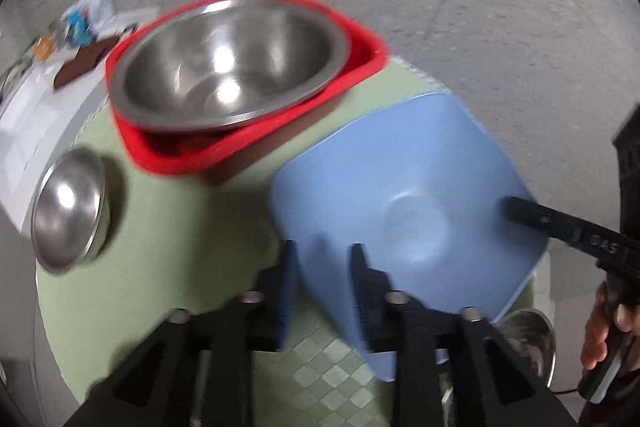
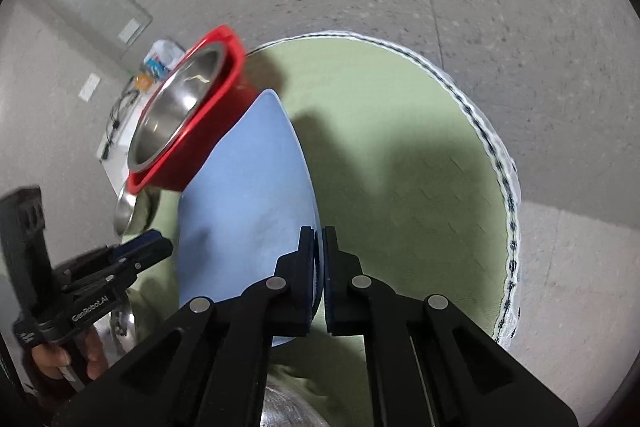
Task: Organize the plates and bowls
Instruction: 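Lift the blue plate and lower it onto the bowl in the red basin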
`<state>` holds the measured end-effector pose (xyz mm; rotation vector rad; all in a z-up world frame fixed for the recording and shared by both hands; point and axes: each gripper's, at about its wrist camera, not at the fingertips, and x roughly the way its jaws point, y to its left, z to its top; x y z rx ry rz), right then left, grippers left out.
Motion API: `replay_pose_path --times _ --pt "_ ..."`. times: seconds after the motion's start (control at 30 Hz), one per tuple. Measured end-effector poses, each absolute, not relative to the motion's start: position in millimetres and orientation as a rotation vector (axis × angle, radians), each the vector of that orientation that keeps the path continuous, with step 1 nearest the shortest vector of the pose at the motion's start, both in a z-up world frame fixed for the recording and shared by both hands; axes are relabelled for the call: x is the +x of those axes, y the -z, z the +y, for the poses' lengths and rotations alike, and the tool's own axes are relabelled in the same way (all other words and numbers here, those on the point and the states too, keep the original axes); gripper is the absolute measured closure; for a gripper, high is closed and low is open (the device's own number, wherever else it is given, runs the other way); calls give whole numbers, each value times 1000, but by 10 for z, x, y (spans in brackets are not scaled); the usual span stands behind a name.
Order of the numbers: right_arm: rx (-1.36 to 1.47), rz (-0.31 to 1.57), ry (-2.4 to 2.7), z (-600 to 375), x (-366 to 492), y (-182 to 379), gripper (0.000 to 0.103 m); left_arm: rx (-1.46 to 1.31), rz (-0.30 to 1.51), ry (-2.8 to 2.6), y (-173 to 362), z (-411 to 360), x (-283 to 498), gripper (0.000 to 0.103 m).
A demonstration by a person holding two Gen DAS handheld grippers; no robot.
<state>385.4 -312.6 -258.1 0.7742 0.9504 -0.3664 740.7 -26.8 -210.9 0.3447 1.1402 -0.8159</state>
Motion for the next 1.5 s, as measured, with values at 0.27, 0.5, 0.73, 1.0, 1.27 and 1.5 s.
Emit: replay_pose_path --times 0.27,0.5,0.73,1.0,1.27,1.5 --pt "824 922 361 -3213 3749 2668 99 308 1264 842 2482 -553 7327 80" --pt "831 872 373 -3330 3624 2554 98 249 1149 862 2203 -625 7257 87" --pt "769 786 379 -3329 3585 2009 97 172 1020 904 1637 -458 7109 87" --pt "658 760 298 -3087 4456 1564 96 63 933 807 1204 165 7689 87" --pt "629 818 243 -2995 5599 1882 94 49 993 696 1458 310 8559 88" --pt "576 921 293 -2927 5967 2277 90 68 1071 660 1849 52 8984 88"
